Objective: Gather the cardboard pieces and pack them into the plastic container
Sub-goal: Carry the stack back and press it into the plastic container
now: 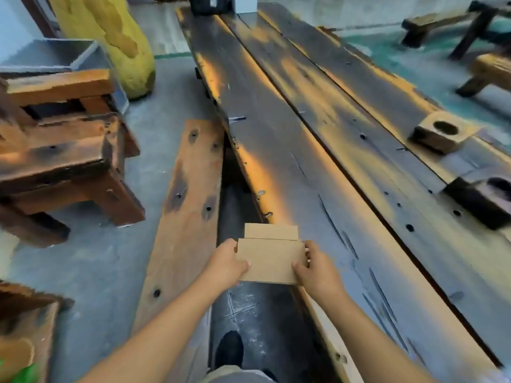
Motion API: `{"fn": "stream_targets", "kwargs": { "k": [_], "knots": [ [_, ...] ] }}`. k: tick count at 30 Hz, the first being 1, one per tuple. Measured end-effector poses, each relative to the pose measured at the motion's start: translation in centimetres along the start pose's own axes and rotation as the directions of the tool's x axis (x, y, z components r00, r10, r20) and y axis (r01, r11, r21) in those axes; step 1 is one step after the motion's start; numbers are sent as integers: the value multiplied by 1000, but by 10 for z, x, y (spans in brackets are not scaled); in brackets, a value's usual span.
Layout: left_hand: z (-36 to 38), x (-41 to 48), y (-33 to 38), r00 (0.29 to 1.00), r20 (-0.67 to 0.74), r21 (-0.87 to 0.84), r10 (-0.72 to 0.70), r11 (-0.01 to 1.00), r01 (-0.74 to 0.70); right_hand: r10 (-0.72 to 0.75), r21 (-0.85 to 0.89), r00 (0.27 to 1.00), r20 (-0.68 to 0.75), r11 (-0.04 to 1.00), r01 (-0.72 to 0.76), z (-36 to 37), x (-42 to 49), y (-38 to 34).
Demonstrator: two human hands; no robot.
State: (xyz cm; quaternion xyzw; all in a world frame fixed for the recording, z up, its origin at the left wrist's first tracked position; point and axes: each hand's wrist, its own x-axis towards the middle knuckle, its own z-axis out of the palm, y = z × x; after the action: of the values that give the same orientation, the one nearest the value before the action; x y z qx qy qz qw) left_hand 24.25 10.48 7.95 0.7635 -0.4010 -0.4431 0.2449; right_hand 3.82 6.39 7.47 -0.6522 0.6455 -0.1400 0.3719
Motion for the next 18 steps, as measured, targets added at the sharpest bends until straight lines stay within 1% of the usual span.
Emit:
{"fn": "stream_targets", "kwargs": {
  "k": [4, 6, 8, 11, 15, 18],
  "knots": [
    [17, 40, 26, 985, 151, 144, 89, 983, -111, 169, 6, 970, -173, 985, -170, -14, 1, 13],
    [31, 52, 44, 964, 234, 163, 129, 972, -169, 247, 9, 945, -212, 968, -251, -24, -2, 24],
    [51, 61, 62, 925, 340, 170, 167, 957, -235, 326, 40, 907, -267, 944, -328, -36, -10, 35],
    [90, 64, 91, 857, 469, 151, 212, 937, -315, 393, 97, 844, -365, 918, -385, -57, -28, 59],
    [146, 50, 122, 782, 582, 202, 223, 892, -404, 503, 202, 765, -402, 864, -461, -87, -57, 101],
    [203, 25, 144, 733, 635, 198, 244, 866, -459, 539, 290, 709, -455, 842, -454, -111, -81, 148]
  ]
}}
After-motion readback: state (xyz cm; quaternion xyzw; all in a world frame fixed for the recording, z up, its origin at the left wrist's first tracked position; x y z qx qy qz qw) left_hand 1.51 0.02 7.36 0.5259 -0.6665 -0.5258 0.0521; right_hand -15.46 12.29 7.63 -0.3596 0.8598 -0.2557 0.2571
